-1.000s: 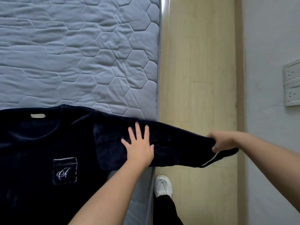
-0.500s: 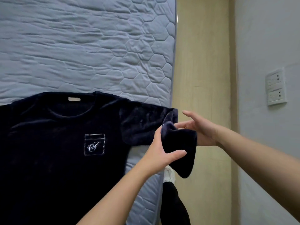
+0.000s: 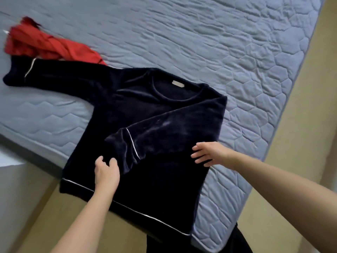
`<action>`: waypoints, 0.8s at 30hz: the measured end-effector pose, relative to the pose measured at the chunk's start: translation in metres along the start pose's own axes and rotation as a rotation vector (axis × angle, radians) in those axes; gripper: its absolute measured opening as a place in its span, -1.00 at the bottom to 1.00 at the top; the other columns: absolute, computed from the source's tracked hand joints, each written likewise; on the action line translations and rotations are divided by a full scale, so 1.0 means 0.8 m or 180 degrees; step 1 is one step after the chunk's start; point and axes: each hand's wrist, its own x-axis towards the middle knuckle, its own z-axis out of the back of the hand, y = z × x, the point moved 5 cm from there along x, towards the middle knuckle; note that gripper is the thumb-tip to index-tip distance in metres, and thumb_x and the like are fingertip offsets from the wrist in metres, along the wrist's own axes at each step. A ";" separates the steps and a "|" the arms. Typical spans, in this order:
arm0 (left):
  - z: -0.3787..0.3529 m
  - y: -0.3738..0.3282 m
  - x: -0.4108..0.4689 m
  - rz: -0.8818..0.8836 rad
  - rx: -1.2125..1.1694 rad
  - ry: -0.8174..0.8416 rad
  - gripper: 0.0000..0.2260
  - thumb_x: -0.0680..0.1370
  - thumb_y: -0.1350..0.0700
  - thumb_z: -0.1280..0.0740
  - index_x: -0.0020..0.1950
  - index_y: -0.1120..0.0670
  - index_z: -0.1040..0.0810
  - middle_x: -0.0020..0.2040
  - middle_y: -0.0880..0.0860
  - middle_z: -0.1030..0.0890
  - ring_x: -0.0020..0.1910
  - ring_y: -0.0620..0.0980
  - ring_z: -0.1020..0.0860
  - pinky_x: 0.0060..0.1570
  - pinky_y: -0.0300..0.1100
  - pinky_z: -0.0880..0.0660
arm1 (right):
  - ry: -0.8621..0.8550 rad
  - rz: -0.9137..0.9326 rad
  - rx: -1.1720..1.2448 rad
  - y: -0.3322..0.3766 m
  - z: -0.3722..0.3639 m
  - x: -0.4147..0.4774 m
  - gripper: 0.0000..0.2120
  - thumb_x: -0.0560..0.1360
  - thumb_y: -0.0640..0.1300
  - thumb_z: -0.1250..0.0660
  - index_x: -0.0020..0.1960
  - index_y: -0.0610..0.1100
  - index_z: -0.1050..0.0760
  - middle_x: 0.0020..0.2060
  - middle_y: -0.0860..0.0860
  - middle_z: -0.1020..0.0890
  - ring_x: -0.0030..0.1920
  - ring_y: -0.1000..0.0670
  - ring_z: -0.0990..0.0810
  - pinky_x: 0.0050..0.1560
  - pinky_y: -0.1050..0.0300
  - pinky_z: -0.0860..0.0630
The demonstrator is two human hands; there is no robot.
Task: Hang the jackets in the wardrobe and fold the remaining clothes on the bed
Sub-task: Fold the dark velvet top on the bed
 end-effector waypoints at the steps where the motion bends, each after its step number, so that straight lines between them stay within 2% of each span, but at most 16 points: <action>1: 0.000 0.014 0.005 -0.0016 0.0018 -0.0035 -0.57 0.60 0.07 -0.15 0.46 0.12 -0.23 0.39 0.15 -0.38 0.28 0.17 -0.41 0.21 -0.02 -0.31 | -0.0156 -0.0052 -0.0301 -0.001 0.001 0.009 -0.65 0.61 0.05 -0.13 0.24 -0.12 -0.48 0.04 -0.02 -0.66 0.00 -0.05 -0.64 0.00 0.07 -0.51; 3: -0.020 0.033 0.007 -0.0159 0.0085 0.0064 -0.66 0.57 0.12 -0.19 0.35 0.09 -0.36 0.26 0.07 -0.47 0.10 0.05 -0.48 0.03 -0.17 -0.35 | -0.0371 -0.0118 -0.0748 -0.003 0.007 0.024 -0.70 0.61 0.00 -0.14 0.22 -0.13 -0.48 0.06 -0.05 -0.63 0.00 -0.06 -0.61 -0.05 0.09 -0.51; 5: -0.055 0.042 0.001 -0.0262 0.0119 0.0331 -0.77 0.55 0.14 -0.20 0.19 0.02 -0.46 0.07 -0.03 -0.53 -0.14 -0.13 -0.48 -0.21 -0.32 -0.34 | -0.0576 -0.0095 -0.1063 -0.002 0.018 0.037 -0.76 0.61 -0.05 -0.15 0.17 -0.13 -0.48 0.02 -0.05 -0.61 -0.05 -0.04 -0.59 -0.20 0.16 -0.46; 6: -0.077 0.045 -0.003 -0.0271 0.0095 0.0530 -0.82 0.54 0.15 -0.21 0.12 -0.01 -0.49 0.01 -0.06 -0.55 -0.18 -0.17 -0.49 -0.29 -0.35 -0.31 | -0.0701 -0.0047 -0.1162 0.001 0.025 0.043 -0.80 0.60 -0.09 -0.16 0.13 -0.13 -0.49 -0.01 -0.05 -0.60 -0.09 -0.03 -0.58 -0.26 0.18 -0.43; 9: -0.140 0.043 -0.019 -0.0194 -0.0106 0.1030 -0.86 0.52 0.17 -0.23 -0.04 -0.03 -0.54 -0.08 -0.05 -0.61 -0.14 -0.10 -0.58 -0.28 -0.33 -0.38 | -0.1019 0.0109 -0.1316 0.013 0.051 0.058 -0.87 0.59 -0.15 -0.18 0.02 -0.14 -0.50 -0.07 -0.08 -0.61 -0.18 -0.02 -0.56 -0.36 0.23 -0.38; 13: -0.206 0.017 -0.041 -0.0036 -0.0372 0.1394 -0.82 0.51 0.17 -0.19 -0.19 -0.08 -0.51 -0.15 -0.08 -0.63 -0.17 -0.07 -0.60 -0.29 -0.28 -0.46 | -0.1290 0.0317 -0.1615 0.034 0.093 0.076 -0.85 0.54 -0.24 -0.20 0.00 -0.17 -0.54 -0.08 -0.11 -0.64 -0.28 0.03 -0.57 -0.41 0.34 -0.42; 14: -0.222 0.010 -0.045 0.0018 -0.0434 0.1479 -0.82 0.52 0.16 -0.19 -0.19 -0.08 -0.52 -0.16 -0.08 -0.63 -0.17 -0.08 -0.60 -0.30 -0.28 -0.46 | -0.1372 0.0419 -0.1813 0.041 0.104 0.081 -0.82 0.52 -0.25 -0.22 0.06 -0.19 -0.55 -0.06 -0.10 -0.64 -0.22 0.00 -0.58 -0.34 0.36 -0.45; 15: -0.239 0.002 -0.050 0.0097 -0.0503 0.1570 -0.83 0.53 0.15 -0.20 -0.18 -0.06 -0.52 -0.15 -0.07 -0.64 -0.16 -0.09 -0.60 -0.29 -0.28 -0.48 | -0.1479 0.0546 -0.2073 0.049 0.117 0.085 -0.74 0.50 -0.25 -0.25 0.17 -0.19 -0.53 0.02 -0.09 -0.61 -0.10 -0.03 -0.59 -0.17 0.34 -0.47; 17: -0.270 -0.011 -0.058 0.0379 -0.0786 0.1868 -0.87 0.57 0.12 -0.22 -0.12 -0.02 -0.53 -0.10 -0.03 -0.64 -0.11 -0.09 -0.61 -0.18 -0.23 -0.54 | -0.1719 0.0845 -0.2437 0.066 0.138 0.094 -0.53 0.49 -0.24 -0.27 0.40 -0.16 -0.35 0.30 -0.09 -0.42 0.10 -0.08 -0.54 0.12 0.21 -0.41; 19: -0.309 -0.025 -0.071 0.0855 -0.1486 0.2351 -0.92 0.59 0.11 -0.25 0.00 0.03 -0.53 -0.02 0.03 -0.64 -0.03 -0.05 -0.61 -0.07 -0.16 -0.57 | -0.1817 0.1086 -0.2588 0.082 0.162 0.107 -0.37 0.47 -0.24 -0.28 0.50 -0.12 -0.16 0.47 -0.05 -0.20 0.16 -0.11 -0.51 0.21 0.10 -0.39; 21: -0.346 -0.043 -0.084 0.1047 -0.2043 0.2703 -0.83 0.58 0.08 -0.29 0.14 0.08 -0.51 0.08 0.06 -0.61 0.07 -0.03 -0.58 -0.01 -0.12 -0.57 | -0.1752 0.1210 -0.2889 0.096 0.184 0.121 -0.30 0.45 -0.23 -0.29 0.53 -0.08 -0.10 0.52 -0.01 -0.12 0.29 -0.13 -0.44 0.32 0.03 -0.36; 23: -0.378 -0.056 -0.095 0.1019 -0.2179 0.2815 -0.71 0.54 0.04 -0.35 0.22 0.09 -0.46 0.14 0.03 -0.57 0.12 -0.06 -0.54 0.03 -0.11 -0.56 | -0.1624 0.1239 -0.3314 0.106 0.202 0.136 -0.31 0.44 -0.23 -0.30 0.52 -0.07 -0.15 0.48 -0.02 -0.22 0.34 -0.10 -0.39 0.32 0.10 -0.34; 24: -0.391 -0.060 -0.099 0.1019 -0.2160 0.2774 -0.68 0.53 0.03 -0.37 0.23 0.10 -0.44 0.14 0.02 -0.57 0.11 -0.08 -0.55 0.03 -0.12 -0.56 | -0.1489 0.1155 -0.3472 0.111 0.211 0.143 -0.38 0.44 -0.22 -0.31 0.48 -0.10 -0.23 0.39 -0.08 -0.37 0.27 -0.10 -0.46 0.22 0.14 -0.39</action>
